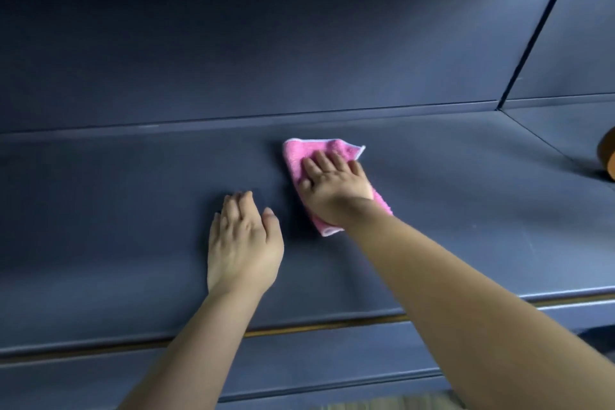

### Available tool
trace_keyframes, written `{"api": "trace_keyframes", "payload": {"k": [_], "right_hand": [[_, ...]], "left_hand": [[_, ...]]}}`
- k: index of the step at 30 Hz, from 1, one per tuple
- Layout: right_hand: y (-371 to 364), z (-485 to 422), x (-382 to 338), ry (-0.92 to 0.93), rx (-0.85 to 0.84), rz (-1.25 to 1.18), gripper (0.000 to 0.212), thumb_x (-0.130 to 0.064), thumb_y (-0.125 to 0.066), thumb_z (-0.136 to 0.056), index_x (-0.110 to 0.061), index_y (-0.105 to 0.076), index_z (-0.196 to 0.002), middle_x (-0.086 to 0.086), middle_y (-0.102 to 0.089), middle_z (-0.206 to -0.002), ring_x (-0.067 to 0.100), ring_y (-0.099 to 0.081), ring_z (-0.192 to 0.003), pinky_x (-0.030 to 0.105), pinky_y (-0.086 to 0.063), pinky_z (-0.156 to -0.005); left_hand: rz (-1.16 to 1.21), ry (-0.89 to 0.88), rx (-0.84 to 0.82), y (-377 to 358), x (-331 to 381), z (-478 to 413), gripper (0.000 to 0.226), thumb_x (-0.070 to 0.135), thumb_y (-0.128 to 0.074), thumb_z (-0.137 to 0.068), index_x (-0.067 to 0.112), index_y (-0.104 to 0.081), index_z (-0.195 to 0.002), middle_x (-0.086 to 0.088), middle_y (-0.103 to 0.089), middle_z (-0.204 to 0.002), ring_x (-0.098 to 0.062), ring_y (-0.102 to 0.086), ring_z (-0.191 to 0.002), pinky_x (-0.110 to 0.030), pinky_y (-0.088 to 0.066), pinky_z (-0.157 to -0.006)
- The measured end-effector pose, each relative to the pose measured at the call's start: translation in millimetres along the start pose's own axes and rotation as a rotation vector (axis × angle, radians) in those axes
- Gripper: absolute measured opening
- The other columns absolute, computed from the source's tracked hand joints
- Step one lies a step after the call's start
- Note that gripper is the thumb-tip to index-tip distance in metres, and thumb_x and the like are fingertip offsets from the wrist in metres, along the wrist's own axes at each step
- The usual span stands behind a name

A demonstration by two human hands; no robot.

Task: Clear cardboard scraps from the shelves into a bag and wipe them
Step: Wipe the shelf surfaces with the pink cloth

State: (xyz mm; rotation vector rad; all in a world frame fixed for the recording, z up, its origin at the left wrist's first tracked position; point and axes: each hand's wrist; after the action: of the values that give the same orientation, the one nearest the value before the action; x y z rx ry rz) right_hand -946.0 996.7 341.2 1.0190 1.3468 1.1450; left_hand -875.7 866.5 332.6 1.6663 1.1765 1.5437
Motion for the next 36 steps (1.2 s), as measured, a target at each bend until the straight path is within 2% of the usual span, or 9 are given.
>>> {"api": "trace_keyframes", "payload": {"k": [5,7,10,13,16,20,23,29,36], "right_hand": [[-14,54,-46,0.172,-0.050,-0.001,0.064,-0.039,-0.031,-0.096,-0.020,-0.002,-0.149,0.001,0.004,-0.159,0.021,0.009,-0.145,0.045,0.005,-0.115],[-16,80,-46,0.205,-0.056,-0.061,0.059,-0.039,-0.025,-0.097,-0.021,-0.004,-0.149,0.001,0.004,-0.159,0.019,0.011,-0.145,0.043,0.009,-0.115],[-10,110,-21,0.218,-0.015,-0.066,0.055,-0.039,-0.014,-0.097,-0.022,-0.012,-0.149,0.000,-0.004,-0.159,0.018,0.003,-0.146,0.041,0.005,-0.116],[2,122,17,0.136,0.149,0.042,0.065,-0.043,-0.008,-0.088,-0.023,-0.031,-0.145,0.000,-0.024,-0.155,0.021,-0.019,-0.144,0.042,-0.016,-0.115],[2,112,41,0.002,0.038,0.016,0.055,-0.042,-0.014,-0.096,-0.028,-0.013,-0.149,-0.006,-0.004,-0.158,0.013,0.000,-0.146,0.035,-0.003,-0.117],[-2,88,31,-0.053,0.051,-0.002,0.055,-0.037,-0.021,-0.097,-0.024,-0.010,-0.149,-0.004,-0.002,-0.159,0.016,0.003,-0.146,0.037,0.001,-0.116],[-7,75,5,-0.039,0.065,-0.030,0.056,-0.036,-0.022,-0.097,-0.019,-0.010,-0.149,0.001,-0.002,-0.159,0.019,0.003,-0.146,0.041,0.003,-0.116],[-20,82,-65,0.126,-0.007,-0.118,0.058,-0.035,-0.020,-0.097,-0.015,-0.006,-0.149,0.006,0.003,-0.158,0.023,0.009,-0.145,0.045,0.013,-0.113],[-21,78,-91,0.154,-0.072,-0.103,0.058,-0.033,-0.019,-0.098,-0.013,-0.002,-0.149,0.007,0.007,-0.158,0.025,0.013,-0.144,0.046,0.015,-0.113]], "left_hand": [[0.225,0.052,0.045,7,3,0,0.046,0.021,-0.031,-0.097,0.006,-0.030,-0.141,-0.013,-0.031,-0.150,-0.028,-0.031,-0.137,-0.035,-0.021,-0.113],[0.290,0.050,0.049,10,2,2,0.045,0.019,-0.033,-0.097,0.005,-0.031,-0.141,-0.013,-0.032,-0.149,-0.026,-0.030,-0.138,-0.033,-0.020,-0.112],[0.328,0.028,0.013,17,-4,4,0.044,0.018,-0.036,-0.098,0.004,-0.034,-0.139,-0.012,-0.035,-0.147,-0.026,-0.031,-0.136,-0.034,-0.020,-0.111],[0.199,0.062,-0.029,32,-27,-3,0.045,0.022,-0.036,-0.098,0.003,-0.035,-0.138,-0.014,-0.036,-0.146,-0.031,-0.032,-0.134,-0.037,-0.020,-0.112],[-0.003,0.091,-0.054,41,-48,-8,0.050,0.026,-0.037,-0.097,0.001,-0.033,-0.140,-0.016,-0.034,-0.148,-0.033,-0.030,-0.135,-0.038,-0.018,-0.114],[-0.111,0.057,-0.070,36,-49,-9,0.057,0.033,-0.036,-0.096,0.003,-0.025,-0.143,-0.014,-0.028,-0.152,-0.028,-0.025,-0.140,-0.036,-0.014,-0.116],[-0.092,0.065,-0.059,36,-50,-11,0.058,0.032,-0.037,-0.096,0.001,-0.025,-0.144,-0.015,-0.025,-0.153,-0.027,-0.022,-0.142,-0.037,-0.015,-0.117],[-0.073,0.053,-0.035,34,-53,-12,0.055,0.025,-0.042,-0.095,-0.003,-0.030,-0.140,-0.021,-0.030,-0.150,-0.033,-0.028,-0.139,-0.040,-0.019,-0.115],[0.041,0.029,-0.065,39,-60,-19,0.054,0.021,-0.048,-0.093,-0.003,-0.034,-0.139,-0.020,-0.033,-0.148,-0.033,-0.028,-0.138,-0.040,-0.019,-0.114]]}}
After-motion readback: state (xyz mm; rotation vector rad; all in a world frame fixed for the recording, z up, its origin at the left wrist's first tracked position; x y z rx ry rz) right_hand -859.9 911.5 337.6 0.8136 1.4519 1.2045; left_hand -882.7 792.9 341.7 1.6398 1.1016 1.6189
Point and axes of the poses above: each hand's wrist, its own z-axis away from the middle knuckle, its own y-axis out of the back of the hand, x = y × z
